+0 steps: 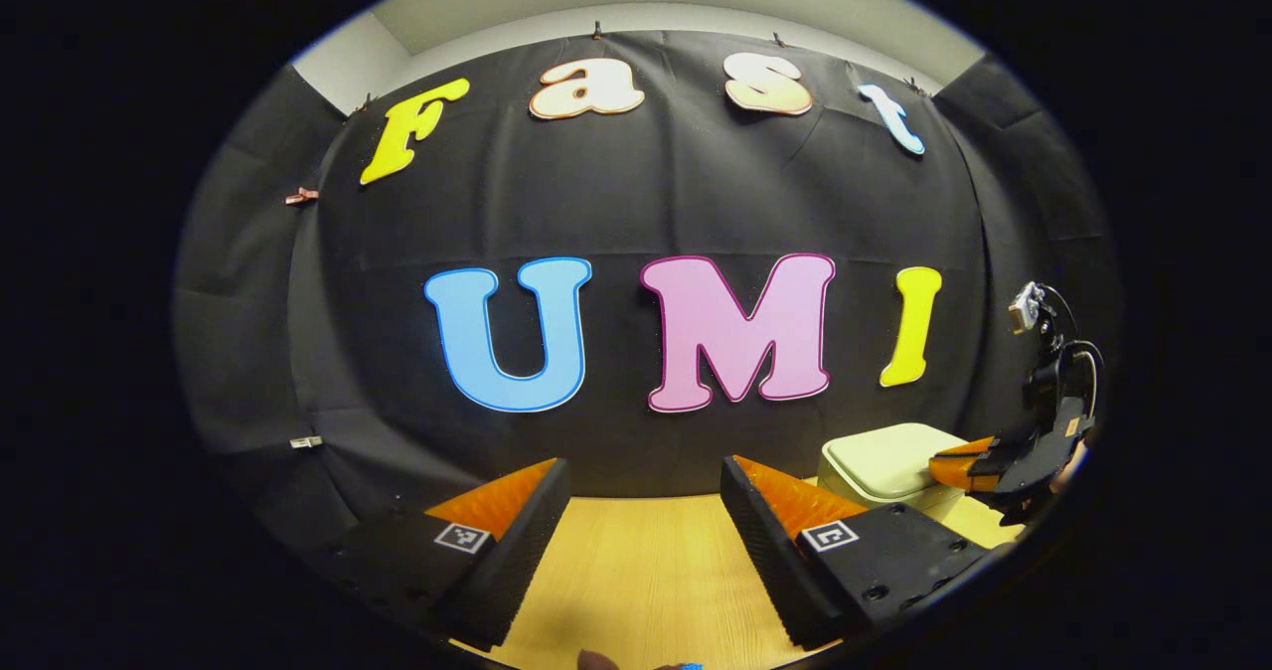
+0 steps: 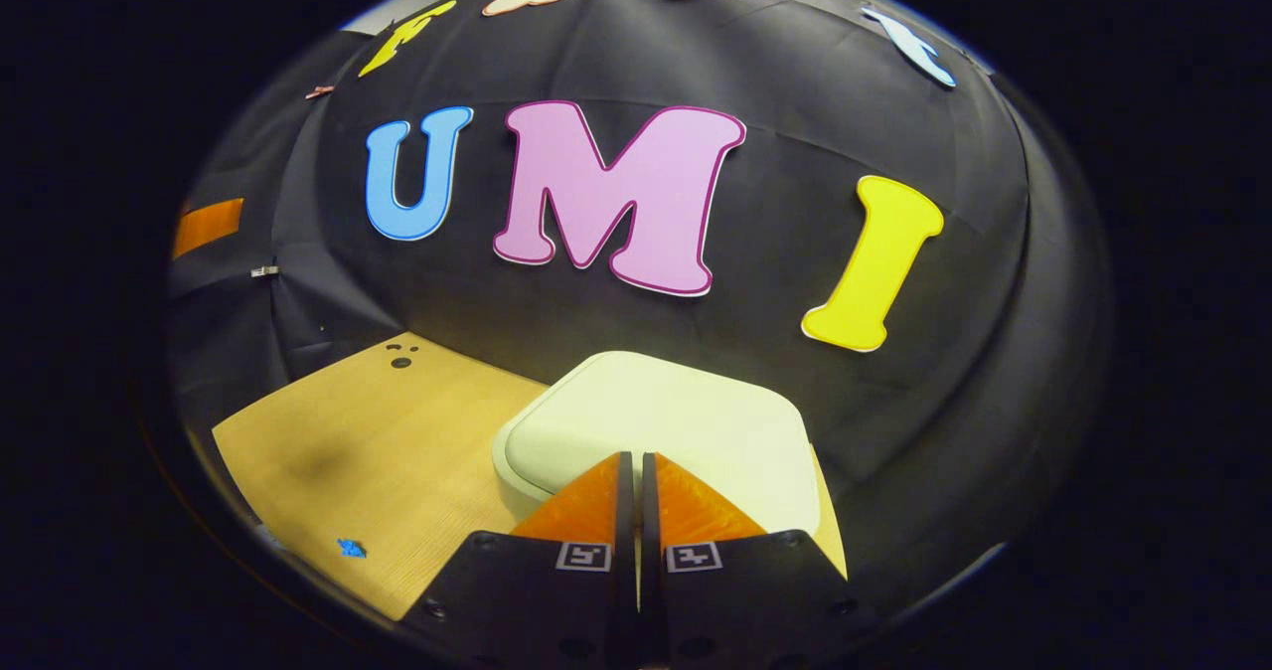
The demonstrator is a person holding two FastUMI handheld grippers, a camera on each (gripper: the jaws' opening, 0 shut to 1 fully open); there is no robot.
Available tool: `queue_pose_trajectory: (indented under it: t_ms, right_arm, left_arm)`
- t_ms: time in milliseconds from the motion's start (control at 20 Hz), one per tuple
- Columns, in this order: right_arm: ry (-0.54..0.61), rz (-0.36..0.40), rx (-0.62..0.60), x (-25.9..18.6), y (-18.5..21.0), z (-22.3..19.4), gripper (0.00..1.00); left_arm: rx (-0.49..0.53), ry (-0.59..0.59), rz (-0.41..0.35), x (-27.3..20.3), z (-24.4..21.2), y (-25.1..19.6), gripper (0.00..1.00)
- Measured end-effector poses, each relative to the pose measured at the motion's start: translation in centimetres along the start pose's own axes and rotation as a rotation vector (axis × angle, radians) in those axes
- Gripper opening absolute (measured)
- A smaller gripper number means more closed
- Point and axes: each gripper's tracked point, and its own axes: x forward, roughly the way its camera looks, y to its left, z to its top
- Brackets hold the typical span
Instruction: Press the lid of the desktop garbage bin to open it, pick up the crumpled paper on the desktop and throw it into the bin, then pick up the pop can on the desktop and drop it into the bin, and finally close the garbage bin lid.
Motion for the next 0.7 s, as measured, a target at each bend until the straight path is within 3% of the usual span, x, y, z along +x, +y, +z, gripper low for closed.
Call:
queue_pose_trajectory:
  t_ms: [350, 700]
  right_arm:
    - [-0.096, 0.000, 0.031, -1.9, 0.1, 2.4, 0.05]
    - [-0.090, 0.005, 0.035, -3.9, 0.5, 1.7, 0.05]
  left_arm:
    - [-0.001, 0.028, -0.002, 0.1, -1.2, 0.3, 0.98]
    - [0.004, 0.067, -0.035, 0.4, -3.1, -0.4, 0.98]
